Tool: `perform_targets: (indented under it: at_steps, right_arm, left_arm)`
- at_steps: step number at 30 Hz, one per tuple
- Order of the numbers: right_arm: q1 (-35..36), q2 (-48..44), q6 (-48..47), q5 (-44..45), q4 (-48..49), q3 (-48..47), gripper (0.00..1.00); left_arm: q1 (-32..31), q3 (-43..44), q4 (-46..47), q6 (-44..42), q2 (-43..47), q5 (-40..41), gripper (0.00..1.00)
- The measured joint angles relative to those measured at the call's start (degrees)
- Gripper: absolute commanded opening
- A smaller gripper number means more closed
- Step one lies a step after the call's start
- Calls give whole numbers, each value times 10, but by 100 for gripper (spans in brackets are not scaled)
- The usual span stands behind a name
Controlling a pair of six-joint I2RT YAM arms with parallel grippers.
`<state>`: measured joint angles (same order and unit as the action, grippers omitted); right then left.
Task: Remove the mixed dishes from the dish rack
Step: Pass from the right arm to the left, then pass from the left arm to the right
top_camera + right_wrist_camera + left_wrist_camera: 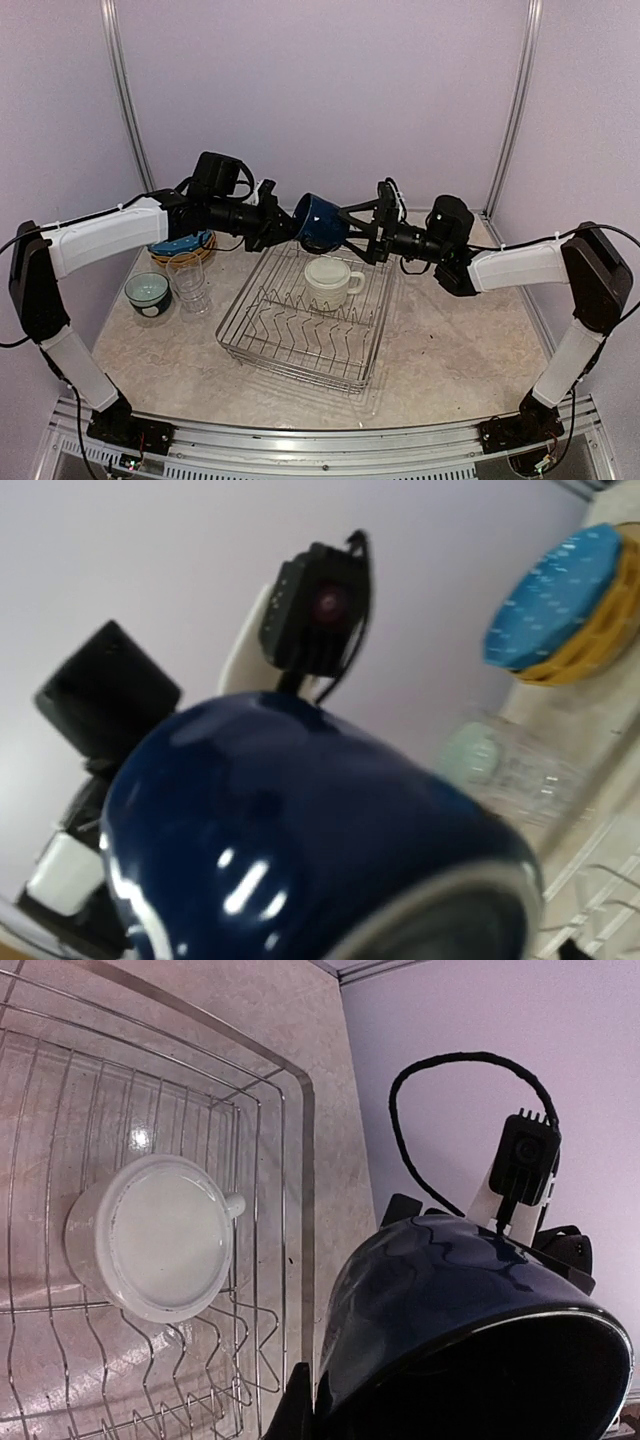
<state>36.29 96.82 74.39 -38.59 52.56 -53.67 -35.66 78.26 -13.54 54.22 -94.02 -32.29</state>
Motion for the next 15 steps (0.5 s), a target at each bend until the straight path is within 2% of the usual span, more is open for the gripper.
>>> perform_targets:
  at_steps: [4,9,15]
  right_arm:
    - [-8,-4,-43,3,-63,2,100]
    - [-6,-35,-153,35,-224,-11,100]
    - [51,-59,-347,162,-474,-148,93]
  left_arm:
    - [6,1,-43,6,0,40,0]
    - [5,24,-123,8,0,119,0]
    - [-2,91,-210,9,-2,212,0]
